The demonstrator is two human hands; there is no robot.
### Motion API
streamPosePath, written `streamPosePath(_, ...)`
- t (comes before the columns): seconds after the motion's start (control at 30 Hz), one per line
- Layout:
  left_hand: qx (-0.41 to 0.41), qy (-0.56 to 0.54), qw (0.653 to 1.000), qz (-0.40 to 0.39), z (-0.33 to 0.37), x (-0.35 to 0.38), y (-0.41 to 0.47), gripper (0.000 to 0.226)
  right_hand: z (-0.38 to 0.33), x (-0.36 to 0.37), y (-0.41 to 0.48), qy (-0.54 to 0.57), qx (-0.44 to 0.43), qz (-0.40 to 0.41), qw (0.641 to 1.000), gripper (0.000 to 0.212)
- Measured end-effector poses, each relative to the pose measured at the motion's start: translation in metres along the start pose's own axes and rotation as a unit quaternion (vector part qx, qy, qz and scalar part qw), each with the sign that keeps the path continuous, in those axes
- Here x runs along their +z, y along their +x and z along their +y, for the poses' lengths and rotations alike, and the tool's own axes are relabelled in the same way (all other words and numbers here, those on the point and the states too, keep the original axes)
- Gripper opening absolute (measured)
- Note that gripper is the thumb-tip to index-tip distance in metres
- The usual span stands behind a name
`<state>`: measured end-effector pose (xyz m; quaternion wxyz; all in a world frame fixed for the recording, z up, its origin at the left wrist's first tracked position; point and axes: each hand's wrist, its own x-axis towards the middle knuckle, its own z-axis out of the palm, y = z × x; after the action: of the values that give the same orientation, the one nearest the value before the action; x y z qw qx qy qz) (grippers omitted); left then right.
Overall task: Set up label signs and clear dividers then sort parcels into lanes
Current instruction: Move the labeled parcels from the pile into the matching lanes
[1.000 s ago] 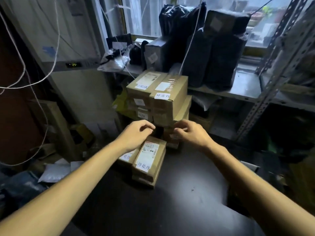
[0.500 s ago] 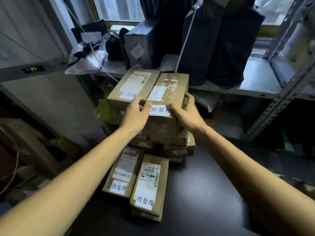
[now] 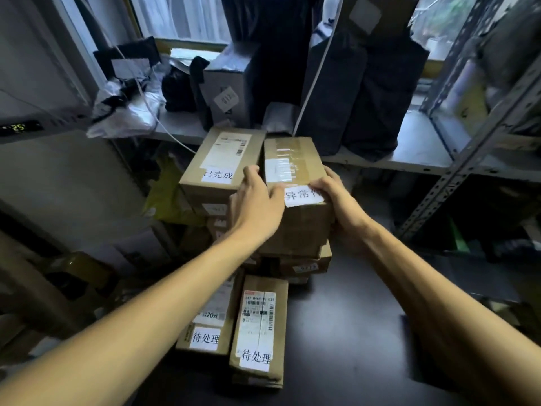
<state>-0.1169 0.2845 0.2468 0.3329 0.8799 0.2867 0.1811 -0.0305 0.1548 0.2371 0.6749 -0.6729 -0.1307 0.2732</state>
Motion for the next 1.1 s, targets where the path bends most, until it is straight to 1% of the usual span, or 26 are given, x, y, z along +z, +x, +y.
streamPosePath(0.07, 0.015, 0.013, 1.0, -0.016, 0.009, -0.002, -0.001, 0.04, -0.008, -0.006, -0.011, 0.027, 0.004, -0.028, 0.999, 0.036)
streamPosePath(0.13, 0.026, 0.03, 0.998, -0.044, 0.014, -0.003, -0.004, 0.039, -0.009, -0.013, -0.024, 0.031, 0.005, -0.03, 0.999, 0.029)
streamPosePath(0.23, 0.054, 0.042, 0.995, -0.075, 0.021, -0.004, -0.009, 0.036, -0.006, -0.026, -0.045, 0.017, 0.012, 0.017, 1.0, 0.032)
streamPosePath(0.37, 0.117, 0.029, 0.986, -0.118, 0.043, 0.002, -0.023, 0.038, -0.004, -0.05, -0.081, 0.073, 0.029, 0.07, 0.994, 0.035)
streamPosePath(0.43, 0.135, 0.01, 0.982, -0.133, 0.057, 0.009, -0.033, 0.039, -0.01, -0.063, -0.102, 0.091, 0.023, 0.085, 0.992, 0.037)
streamPosePath(0.53, 0.121, -0.067, 0.97, -0.199, 0.081, 0.03, -0.052, 0.04, -0.019, -0.09, -0.136, 0.101, -0.011, 0.14, 0.985, 0.031)
streamPosePath(0.6, 0.088, -0.125, 0.956, -0.25, 0.1, 0.048, -0.066, 0.044, -0.022, -0.106, -0.16, 0.106, -0.021, 0.179, 0.978, 0.033)
streamPosePath(0.7, 0.074, -0.16, 0.94, -0.292, 0.13, 0.071, -0.093, 0.05, -0.02, -0.131, -0.196, 0.102, -0.037, 0.215, 0.971, 0.034)
streamPosePath(0.8, 0.091, -0.188, 0.927, -0.313, 0.156, 0.087, -0.122, 0.052, -0.017, -0.153, -0.228, 0.091, -0.051, 0.25, 0.963, 0.032)
streamPosePath(0.87, 0.109, -0.194, 0.922, -0.317, 0.173, 0.097, -0.143, 0.051, -0.012, -0.171, -0.25, 0.105, -0.059, 0.262, 0.958, 0.035)
streamPosePath(0.93, 0.118, -0.198, 0.92, -0.317, 0.186, 0.106, -0.161, 0.051, -0.007, -0.187, -0.268, 0.117, -0.049, 0.272, 0.954, 0.054)
streamPosePath(0.97, 0.122, -0.2, 0.919, -0.316, 0.194, 0.111, -0.171, 0.05, -0.005, -0.195, -0.277, 0.118, -0.046, 0.273, 0.954, 0.06)
streamPosePath(1.0, 0.124, -0.203, 0.919, -0.314, 0.201, 0.116, -0.181, 0.05, -0.003, -0.204, -0.287, 0.115, -0.047, 0.27, 0.955, 0.059)
streamPosePath(1.1, 0.133, -0.218, 0.922, -0.293, 0.223, 0.129, -0.211, 0.048, -0.005, -0.232, -0.313, 0.108, -0.051, 0.264, 0.957, 0.045)
